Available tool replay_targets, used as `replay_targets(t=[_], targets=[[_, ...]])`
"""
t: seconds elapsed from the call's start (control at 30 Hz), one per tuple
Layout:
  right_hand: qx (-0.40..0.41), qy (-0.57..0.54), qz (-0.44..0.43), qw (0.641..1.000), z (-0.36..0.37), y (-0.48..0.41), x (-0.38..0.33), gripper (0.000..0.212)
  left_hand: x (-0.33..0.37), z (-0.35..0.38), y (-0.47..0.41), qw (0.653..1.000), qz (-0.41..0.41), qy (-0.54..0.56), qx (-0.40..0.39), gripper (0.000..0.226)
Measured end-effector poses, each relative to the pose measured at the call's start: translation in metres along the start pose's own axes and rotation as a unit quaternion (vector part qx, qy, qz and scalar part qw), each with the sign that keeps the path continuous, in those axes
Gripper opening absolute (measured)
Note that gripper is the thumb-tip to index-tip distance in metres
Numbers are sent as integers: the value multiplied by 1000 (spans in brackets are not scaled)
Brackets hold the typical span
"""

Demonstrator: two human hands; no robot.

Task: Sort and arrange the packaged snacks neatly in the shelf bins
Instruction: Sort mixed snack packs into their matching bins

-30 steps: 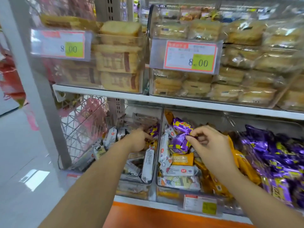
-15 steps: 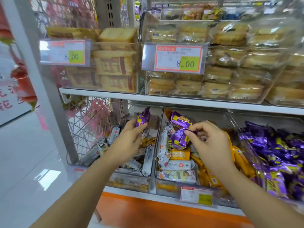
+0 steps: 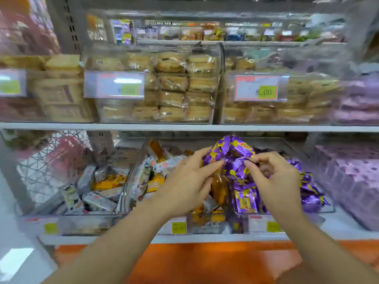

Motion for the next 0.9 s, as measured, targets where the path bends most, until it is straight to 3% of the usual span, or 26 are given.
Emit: replay_targets(t=[0.07,0.13,0.17,0.23,0.33,0.4,0.5,0.53,0.63,0.8,0.9], targets=[[31,47,22,998,-29,-7,22,31,27,16,-28,1000,15,-13,-19,50],[15,97,60,993,-45,-13,50,21,46,40,-52,994,16,-49,-95,54],[-16,113,94,989,-48,-16,64,16,51,52,-60,987,10,-64,-146,57],[-85,137,139,977,-50,-16,87,34,53,68,-71,972,1,-85,-220,55],[-171,213,91,958,-44,-7,88,43,41,74,-72,969,-12,-100,-224,44],[-302,277,59,910,-24,13,86,56,28,74,-65,967,-24,-113,-226,41],[-454,350,102,813,-6,41,112,95,13,75,-52,964,-34,-109,-238,38],[-465,356,113,802,-5,40,118,91,11,75,-49,966,-35,-102,-235,36],[-486,362,122,786,4,25,133,54,9,78,-47,971,-40,-69,-225,29],[-422,444,78,787,12,-7,150,52,6,80,-47,970,-47,-50,-234,28],[-436,445,100,776,12,-10,151,51,8,75,-44,969,-34,-52,-238,35]])
Point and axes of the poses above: each hand's wrist, its own y-axis away from the middle knuckle, its own z-axis out of the palm, x = y × z, the point moved 7 cm from there along -y, towards the middle knuckle, and after that the axes turned 12 degrees about -y, right-handed, at the moved point
